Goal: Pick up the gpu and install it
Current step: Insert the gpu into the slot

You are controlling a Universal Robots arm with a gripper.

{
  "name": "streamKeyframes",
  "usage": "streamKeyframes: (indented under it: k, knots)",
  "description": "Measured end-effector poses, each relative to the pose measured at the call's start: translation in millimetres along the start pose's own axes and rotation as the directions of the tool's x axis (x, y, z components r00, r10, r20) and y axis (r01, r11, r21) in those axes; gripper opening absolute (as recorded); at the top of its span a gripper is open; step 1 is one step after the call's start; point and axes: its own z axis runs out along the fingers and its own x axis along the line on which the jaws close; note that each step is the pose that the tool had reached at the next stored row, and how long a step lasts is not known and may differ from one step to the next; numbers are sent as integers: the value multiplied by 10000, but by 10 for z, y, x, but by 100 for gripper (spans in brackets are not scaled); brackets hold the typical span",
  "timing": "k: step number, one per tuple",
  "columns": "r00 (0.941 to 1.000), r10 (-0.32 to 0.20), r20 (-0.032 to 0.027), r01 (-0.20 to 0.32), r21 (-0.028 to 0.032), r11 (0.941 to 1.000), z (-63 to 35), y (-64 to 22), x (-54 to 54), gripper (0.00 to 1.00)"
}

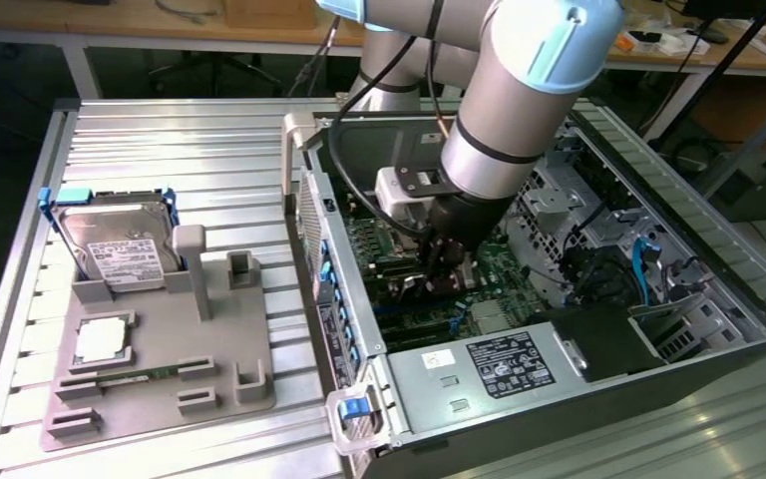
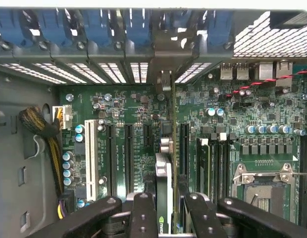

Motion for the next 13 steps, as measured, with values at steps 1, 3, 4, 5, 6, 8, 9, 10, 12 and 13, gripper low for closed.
streamKeyframes:
  k: [1,3,4,5,6,8,9,10,12,13]
  knots:
    - [10000,1,0,-1,0,10000,10,0,0,27]
    - [10000,0,-3,0,-2,10000,24,2,1,27]
    - [10000,2,-3,-2,-2,10000,32,6,2,27]
    - [10000,0,-3,0,-2,10000,42,6,2,27]
    - [10000,-1,-9,1,-5,10000,55,6,3,27]
    - [10000,1,3,-1,1,10000,97,7,3,27]
    - [10000,1,-1,-1,-1,10000,113,9,4,27]
    - [10000,2,-3,-2,-1,10000,132,10,5,27]
    - [10000,0,-5,0,-3,10000,134,11,6,27]
    - [10000,1,-4,-1,-2,10000,136,11,5,27]
